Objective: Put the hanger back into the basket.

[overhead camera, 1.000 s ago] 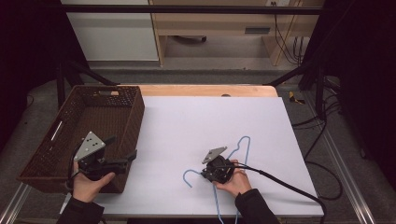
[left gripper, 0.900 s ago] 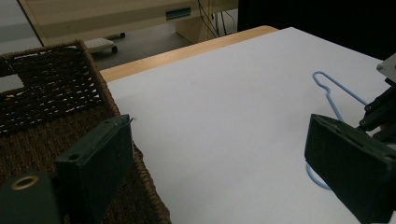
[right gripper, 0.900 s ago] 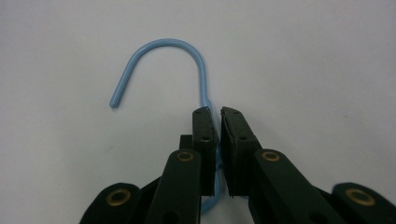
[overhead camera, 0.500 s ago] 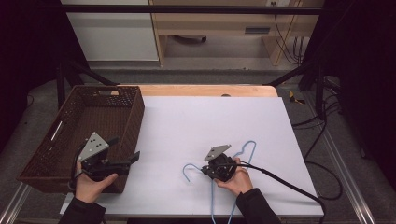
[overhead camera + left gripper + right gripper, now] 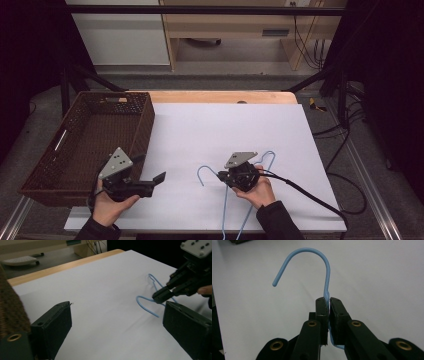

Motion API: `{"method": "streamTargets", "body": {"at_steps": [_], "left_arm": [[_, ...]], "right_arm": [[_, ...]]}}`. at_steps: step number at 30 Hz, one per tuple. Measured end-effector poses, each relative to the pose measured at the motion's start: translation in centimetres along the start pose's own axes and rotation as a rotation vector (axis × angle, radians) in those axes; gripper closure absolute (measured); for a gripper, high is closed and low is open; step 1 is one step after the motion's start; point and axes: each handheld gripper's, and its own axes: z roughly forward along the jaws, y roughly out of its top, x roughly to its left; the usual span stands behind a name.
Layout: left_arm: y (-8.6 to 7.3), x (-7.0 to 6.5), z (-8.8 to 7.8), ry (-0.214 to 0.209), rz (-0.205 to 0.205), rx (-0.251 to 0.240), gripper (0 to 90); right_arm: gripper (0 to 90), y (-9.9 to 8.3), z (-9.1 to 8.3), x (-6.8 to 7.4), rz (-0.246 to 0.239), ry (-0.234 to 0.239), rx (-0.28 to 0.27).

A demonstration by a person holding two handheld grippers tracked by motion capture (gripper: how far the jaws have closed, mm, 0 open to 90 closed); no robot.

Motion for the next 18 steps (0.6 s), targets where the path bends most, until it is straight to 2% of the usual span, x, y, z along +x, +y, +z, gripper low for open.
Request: {"method": "streamTargets", "body": {"at_steps": [1,2,3,5,9,10,18], "left_arm": [[0.0,0.0,0.0,0.0,0.0,0.0,8.2],[0.0,-1.0,0.5,-0.023,0.008,0.015,8.2],[0.0,-1.0,0.5,-0.023,0.008,0.015,8.2],[-0.2,-2.2,1.2,-0.051,0.007,0.037,8.3],[-0.7,-3.2,2.1,-0.077,0.0,0.064,8.6],[-1.1,-3.8,2.8,-0.099,-0.001,0.094,8.6],[-2.5,-5.9,5.6,-0.166,-0.017,0.191,9.0]], "right_arm": [[86.2,0.0,0.0,0.0,0.0,0.0,0.0],[86.3,0.1,-0.4,0.0,0.0,-0.001,-0.015],[86.3,0.1,-0.6,0.0,0.003,-0.004,-0.019],[86.3,0.1,-0.9,0.0,0.006,-0.001,-0.032],[86.3,0.2,-1.4,-0.1,0.008,-0.002,-0.047],[86.3,0.2,-1.7,-0.1,0.009,-0.003,-0.052],[86.2,0.2,-1.9,-0.1,0.008,-0.003,-0.056]]}}
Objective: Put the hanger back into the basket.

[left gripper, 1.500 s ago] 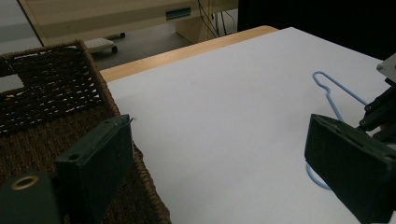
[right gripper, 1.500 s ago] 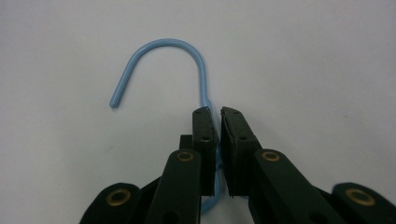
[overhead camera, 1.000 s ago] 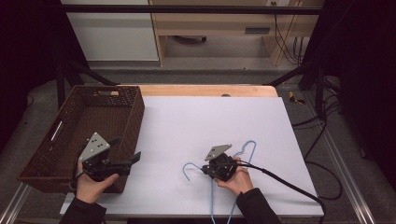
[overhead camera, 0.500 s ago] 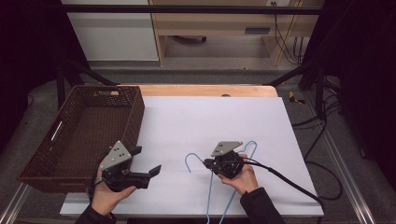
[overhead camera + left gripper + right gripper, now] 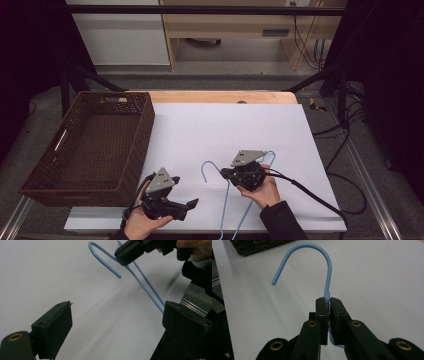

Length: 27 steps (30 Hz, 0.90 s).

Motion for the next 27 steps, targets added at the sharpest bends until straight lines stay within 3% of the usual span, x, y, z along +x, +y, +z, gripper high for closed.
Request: {"method": "streamTargets", "body": {"at_steps": [12,15,18,27], "left_arm": [[0.6,-1.9,3.4,-0.04,-0.006,0.068,19.5],[1.0,-2.1,5.0,-0.072,-0.046,0.089,23.3],[1.1,-2.4,5.7,-0.079,-0.049,0.101,25.1],[1.5,-3.5,7.7,-0.097,-0.056,0.117,44.0]], "right_arm": [[86.2,0.0,-0.2,0.0,-0.003,-0.002,-0.002],[86.2,0.0,-0.3,0.0,-0.004,-0.006,-0.003],[86.2,0.0,-0.3,0.0,-0.007,-0.004,-0.006],[86.2,0.0,-0.4,0.0,-0.006,-0.006,-0.008]]}}
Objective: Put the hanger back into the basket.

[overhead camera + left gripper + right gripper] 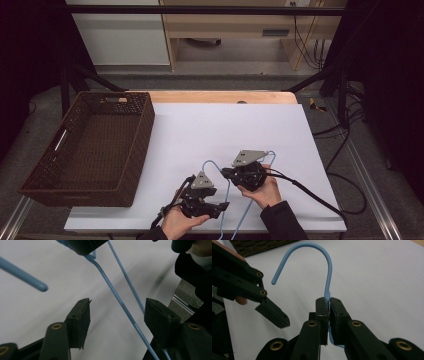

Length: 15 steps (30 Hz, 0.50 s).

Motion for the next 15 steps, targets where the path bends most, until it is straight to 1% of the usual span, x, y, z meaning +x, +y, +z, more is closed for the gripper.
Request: {"method": "streamTargets", "body": {"at_steps": [1,2,3,5,6,7,8,10,11,14,15], "left_arm": [[0.0,-0.1,0.5,0.014,-0.01,-0.006,46.6],[0.0,-0.1,0.5,0.014,-0.01,-0.006,49.1],[0.1,0.0,0.9,0.008,-0.024,-0.001,51.6],[0.1,-0.1,1.2,0.013,-0.032,-0.002,57.4],[0.1,-0.1,1.5,0.005,-0.043,-0.001,59.9],[0.1,-0.1,1.6,0.002,-0.039,0.009,61.9],[0.1,-0.1,1.8,0.01,-0.037,0.01,63.7],[0.1,-0.3,2.1,0.006,-0.045,0.006,67.4],[0.1,-0.3,2.1,0.009,-0.04,0.011,69.4],[0.1,-0.4,2.2,0.008,-0.05,0.012,73.7],[0.1,-0.5,2.3,0.019,-0.06,0.01,74.1]], "right_arm": [[86.2,0.0,0.0,0.0,0.001,0.001,0.0],[86.2,0.0,0.0,0.0,0.001,0.001,0.0],[86.2,0.0,0.0,0.0,0.0,0.0,0.001],[86.2,0.0,0.0,0.0,0.0,-0.001,0.001],[86.2,0.0,0.0,0.0,0.001,0.0,0.001],[86.2,0.0,0.0,0.0,0.001,0.0,0.001],[86.2,0.0,0.0,0.0,0.002,0.0,0.001],[86.2,0.0,0.0,0.0,-0.002,-0.003,0.005],[86.2,0.0,0.1,0.0,-0.002,-0.003,0.006],[86.2,0.0,0.1,0.0,-0.004,-0.007,0.01],[86.3,-0.1,0.1,0.0,-0.004,-0.007,0.01]]}}
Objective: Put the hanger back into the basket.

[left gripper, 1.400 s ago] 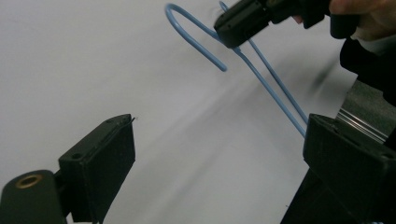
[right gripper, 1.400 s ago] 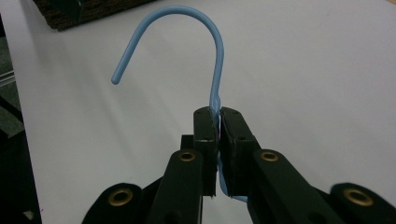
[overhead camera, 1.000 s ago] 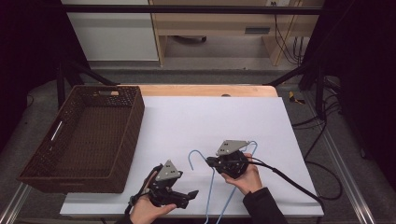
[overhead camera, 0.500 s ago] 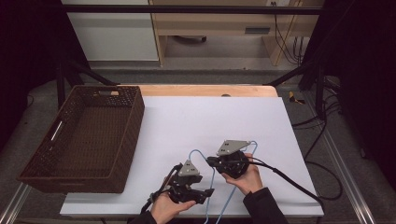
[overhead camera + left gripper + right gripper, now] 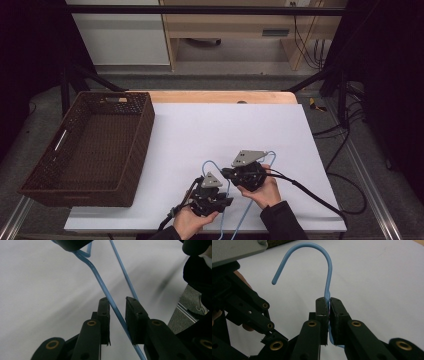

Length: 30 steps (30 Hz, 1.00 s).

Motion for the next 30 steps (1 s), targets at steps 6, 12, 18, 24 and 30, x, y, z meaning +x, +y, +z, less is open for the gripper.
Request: {"method": "streamTargets", "body": {"at_steps": [6,12,18,24,30], "left_arm": [[-0.2,0.5,0.1,0.001,-0.054,0.021,77.2],[0.0,0.5,-0.7,0.021,-0.069,-0.024,86.7],[0.1,0.5,-0.9,0.009,-0.075,-0.039,87.0],[0.4,0.3,-1.6,-0.003,-0.067,-0.059,87.2],[1.0,-0.1,-3.3,-0.011,-0.038,-0.107,87.4]], "right_arm": [[90.0,0.0,-0.3,0.0,-0.002,0.002,-0.015],[89.0,-0.1,-0.5,-0.2,0.009,-0.004,-0.025],[84.6,-0.1,-2.1,-0.5,0.025,-0.014,-0.072],[73.4,-0.1,-3.3,-0.7,0.033,-0.033,-0.116],[54.8,-0.2,-5.8,-1.4,0.077,-0.075,-0.228]]}}
